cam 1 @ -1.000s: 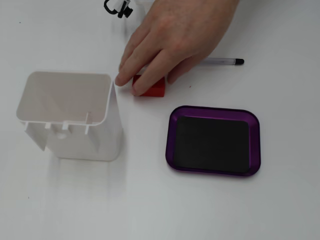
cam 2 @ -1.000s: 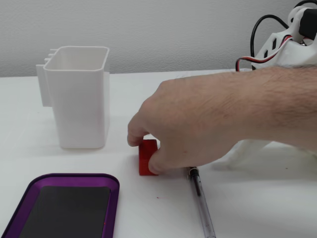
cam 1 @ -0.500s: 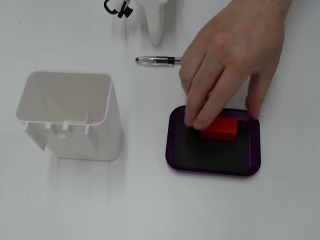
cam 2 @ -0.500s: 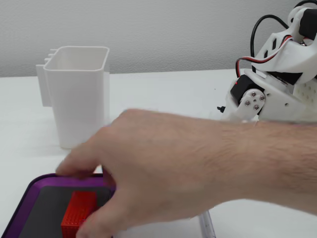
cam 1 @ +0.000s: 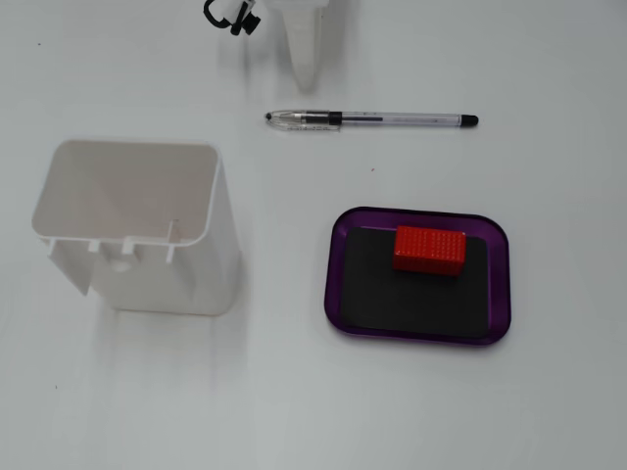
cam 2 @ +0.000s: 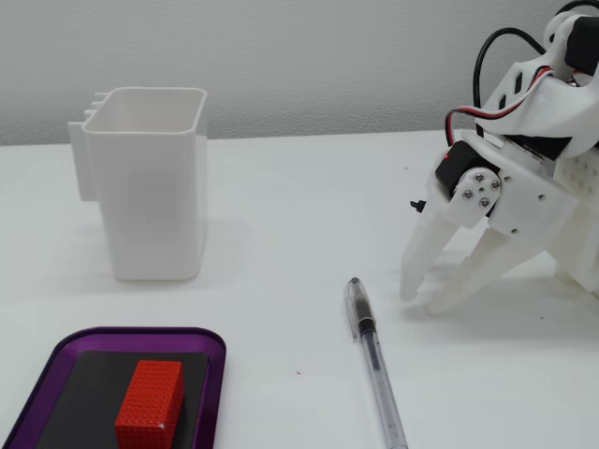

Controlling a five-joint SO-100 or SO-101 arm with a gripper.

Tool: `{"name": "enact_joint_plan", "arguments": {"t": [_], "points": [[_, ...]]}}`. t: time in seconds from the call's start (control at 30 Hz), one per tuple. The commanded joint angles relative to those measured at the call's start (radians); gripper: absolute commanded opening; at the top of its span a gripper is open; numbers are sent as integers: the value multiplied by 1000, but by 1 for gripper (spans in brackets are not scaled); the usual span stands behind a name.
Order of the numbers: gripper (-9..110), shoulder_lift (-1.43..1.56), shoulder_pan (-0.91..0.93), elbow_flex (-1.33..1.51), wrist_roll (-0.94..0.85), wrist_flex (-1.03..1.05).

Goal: Remove the cube from the box.

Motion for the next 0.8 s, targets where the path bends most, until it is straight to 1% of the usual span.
{"name": "enact_joint_plan", "arguments": {"t": [0.0,0.13,0.43,0.53,0.63,0.7,0.77], "points": [[4,-6,-2,0,12,-8],[4,-6,-9,0,9,-3],[4,-6,-141,-14,15,-28],[4,-21,-86,-189,0,-71],[5,-29,28,-413,-124,-67],[5,-63,-6,-515,-186,-69],[7,-183,-97,-586,-179,-67]]}}
